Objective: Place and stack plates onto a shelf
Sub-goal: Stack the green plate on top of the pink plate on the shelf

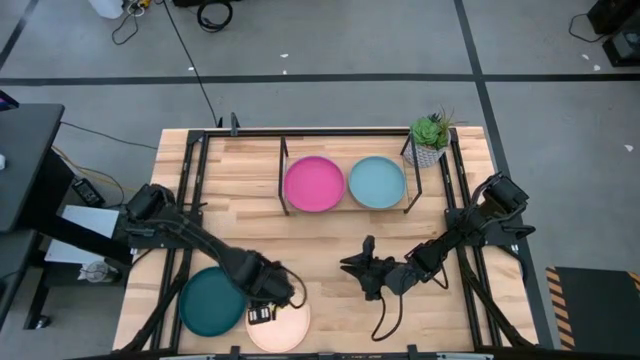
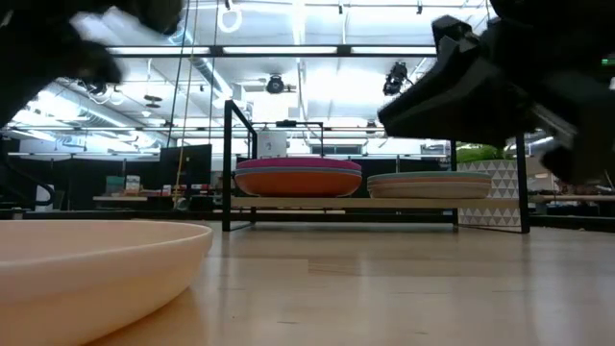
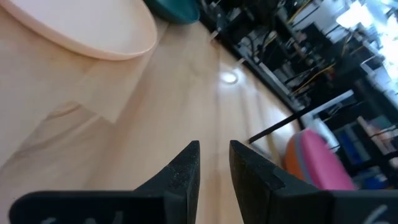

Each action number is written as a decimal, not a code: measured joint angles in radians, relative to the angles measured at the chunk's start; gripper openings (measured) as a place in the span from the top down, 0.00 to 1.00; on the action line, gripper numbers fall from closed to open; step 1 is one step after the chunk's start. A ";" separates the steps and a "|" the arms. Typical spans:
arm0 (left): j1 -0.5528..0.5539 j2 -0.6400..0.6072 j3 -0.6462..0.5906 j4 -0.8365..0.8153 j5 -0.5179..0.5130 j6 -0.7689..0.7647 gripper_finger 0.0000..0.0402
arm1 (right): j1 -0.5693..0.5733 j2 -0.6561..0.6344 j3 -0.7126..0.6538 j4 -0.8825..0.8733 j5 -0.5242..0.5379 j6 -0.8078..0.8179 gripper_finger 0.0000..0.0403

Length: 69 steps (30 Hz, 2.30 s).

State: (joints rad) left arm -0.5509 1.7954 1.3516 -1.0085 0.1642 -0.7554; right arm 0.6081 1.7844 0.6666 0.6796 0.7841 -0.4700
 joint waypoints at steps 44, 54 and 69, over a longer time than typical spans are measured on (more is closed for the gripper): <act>-0.068 0.017 -0.219 0.054 -0.030 -0.735 0.65 | -0.258 0.000 0.000 0.164 -0.377 -0.208 0.77; -0.051 0.015 -0.216 0.091 -0.023 -0.713 0.92 | -0.257 0.000 0.000 0.163 -0.390 -0.192 0.77; -0.024 0.006 -0.154 0.075 -0.056 -0.461 0.97 | -0.257 0.000 0.000 0.162 -0.394 -0.188 0.77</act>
State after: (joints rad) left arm -0.5751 1.8015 1.1978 -0.9333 0.1082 -1.2166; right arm 0.3510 1.7844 0.6666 0.8417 0.3904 -0.6582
